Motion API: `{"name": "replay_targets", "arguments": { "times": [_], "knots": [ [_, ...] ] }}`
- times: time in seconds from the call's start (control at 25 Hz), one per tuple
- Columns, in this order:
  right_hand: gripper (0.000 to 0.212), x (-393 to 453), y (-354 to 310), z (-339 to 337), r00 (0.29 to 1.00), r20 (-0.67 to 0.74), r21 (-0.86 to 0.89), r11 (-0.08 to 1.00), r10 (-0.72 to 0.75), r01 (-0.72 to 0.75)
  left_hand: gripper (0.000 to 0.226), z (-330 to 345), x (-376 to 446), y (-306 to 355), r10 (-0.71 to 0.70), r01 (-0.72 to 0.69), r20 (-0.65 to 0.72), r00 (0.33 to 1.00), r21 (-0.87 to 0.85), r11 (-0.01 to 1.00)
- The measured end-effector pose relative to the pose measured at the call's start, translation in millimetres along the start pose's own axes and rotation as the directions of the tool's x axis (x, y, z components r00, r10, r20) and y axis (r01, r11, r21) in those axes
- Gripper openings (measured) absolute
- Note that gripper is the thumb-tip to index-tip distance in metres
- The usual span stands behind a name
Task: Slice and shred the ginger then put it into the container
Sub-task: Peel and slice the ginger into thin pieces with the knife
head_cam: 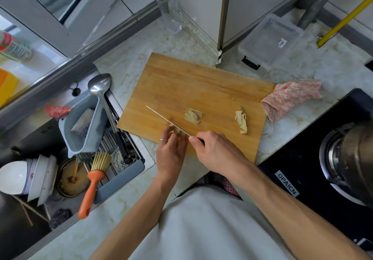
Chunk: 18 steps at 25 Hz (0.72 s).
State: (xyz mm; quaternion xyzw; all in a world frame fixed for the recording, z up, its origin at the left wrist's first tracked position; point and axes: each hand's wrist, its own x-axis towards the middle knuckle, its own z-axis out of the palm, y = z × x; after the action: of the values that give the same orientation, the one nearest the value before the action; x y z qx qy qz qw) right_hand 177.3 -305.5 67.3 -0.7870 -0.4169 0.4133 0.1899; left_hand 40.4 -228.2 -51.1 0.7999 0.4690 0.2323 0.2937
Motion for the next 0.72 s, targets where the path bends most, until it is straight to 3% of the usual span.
{"name": "replay_targets", "arguments": {
  "times": [0.16, 0.36, 0.72],
  "knots": [
    [0.044, 6.9, -1.7, 4.0, 1.000, 0.019, -0.010, 1.000, -0.015, 0.015, 0.031, 1.4, -1.9, -0.7, 0.004, -0.005, -0.023, 1.000, -0.023, 1.000],
    [0.046, 8.0, 7.0, -2.6, 0.999, 0.042, 0.082, 0.997, -0.010, 0.006, 0.007, 4.5, -3.7, -7.1, 0.001, -0.004, -0.049, 0.999, -0.062, 0.998],
    [0.043, 18.0, 11.7, 4.8, 0.997, 0.053, 0.092, 0.995, -0.053, 0.048, 0.012, 5.7, -2.9, -7.3, 0.028, -0.033, -0.076, 0.997, -0.065, 0.997]
  ]
}}
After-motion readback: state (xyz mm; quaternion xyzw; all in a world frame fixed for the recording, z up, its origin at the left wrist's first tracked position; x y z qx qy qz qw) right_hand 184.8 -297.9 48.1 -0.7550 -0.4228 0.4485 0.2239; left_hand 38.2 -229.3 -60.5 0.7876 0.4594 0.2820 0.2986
